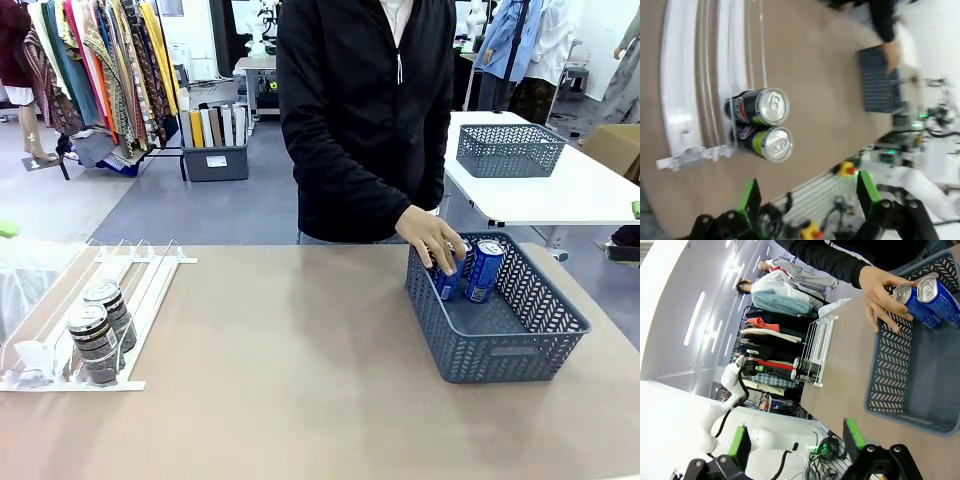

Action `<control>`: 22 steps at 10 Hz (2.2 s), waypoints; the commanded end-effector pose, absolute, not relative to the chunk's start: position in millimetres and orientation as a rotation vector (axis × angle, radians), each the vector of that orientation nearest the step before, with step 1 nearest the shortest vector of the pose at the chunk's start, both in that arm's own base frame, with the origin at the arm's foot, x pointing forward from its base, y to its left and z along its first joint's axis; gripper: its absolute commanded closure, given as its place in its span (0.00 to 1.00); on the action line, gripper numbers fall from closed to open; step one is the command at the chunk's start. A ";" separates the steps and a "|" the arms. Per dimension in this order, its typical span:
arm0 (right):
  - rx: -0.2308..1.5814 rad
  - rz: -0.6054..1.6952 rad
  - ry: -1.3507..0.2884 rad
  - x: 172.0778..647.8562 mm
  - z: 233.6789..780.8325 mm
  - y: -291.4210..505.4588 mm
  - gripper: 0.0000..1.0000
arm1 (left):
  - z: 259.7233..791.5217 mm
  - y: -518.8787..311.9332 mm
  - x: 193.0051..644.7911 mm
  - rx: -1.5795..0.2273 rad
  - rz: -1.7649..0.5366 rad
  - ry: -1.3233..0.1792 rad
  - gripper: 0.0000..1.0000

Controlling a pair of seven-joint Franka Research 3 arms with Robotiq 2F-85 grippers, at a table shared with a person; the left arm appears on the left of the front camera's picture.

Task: Retrieve and store the cans from the dispenser.
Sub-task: Pick up one can from the Automatic Can Dispenser and place it in the middle of the table.

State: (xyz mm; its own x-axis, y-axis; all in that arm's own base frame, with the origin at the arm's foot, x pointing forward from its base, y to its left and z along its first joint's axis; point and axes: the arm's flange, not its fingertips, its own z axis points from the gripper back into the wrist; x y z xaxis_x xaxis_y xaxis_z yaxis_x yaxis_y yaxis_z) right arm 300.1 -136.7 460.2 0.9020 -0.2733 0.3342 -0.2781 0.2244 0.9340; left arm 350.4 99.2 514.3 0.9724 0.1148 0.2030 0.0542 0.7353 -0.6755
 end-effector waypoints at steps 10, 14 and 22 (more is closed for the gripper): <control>1.376 0.004 -0.498 302.0 463.6 -135.0 0.00 | 529.0 -44.6 379.2 -0.159 -0.076 -0.057 0.00; 1.376 0.004 -0.498 302.0 463.6 -135.0 0.00 | 461.9 -48.6 390.0 -0.038 0.042 -0.055 0.00; 1.376 0.004 -0.498 302.0 463.6 -135.0 0.00 | 406.7 -64.2 395.2 -0.009 0.069 0.003 0.00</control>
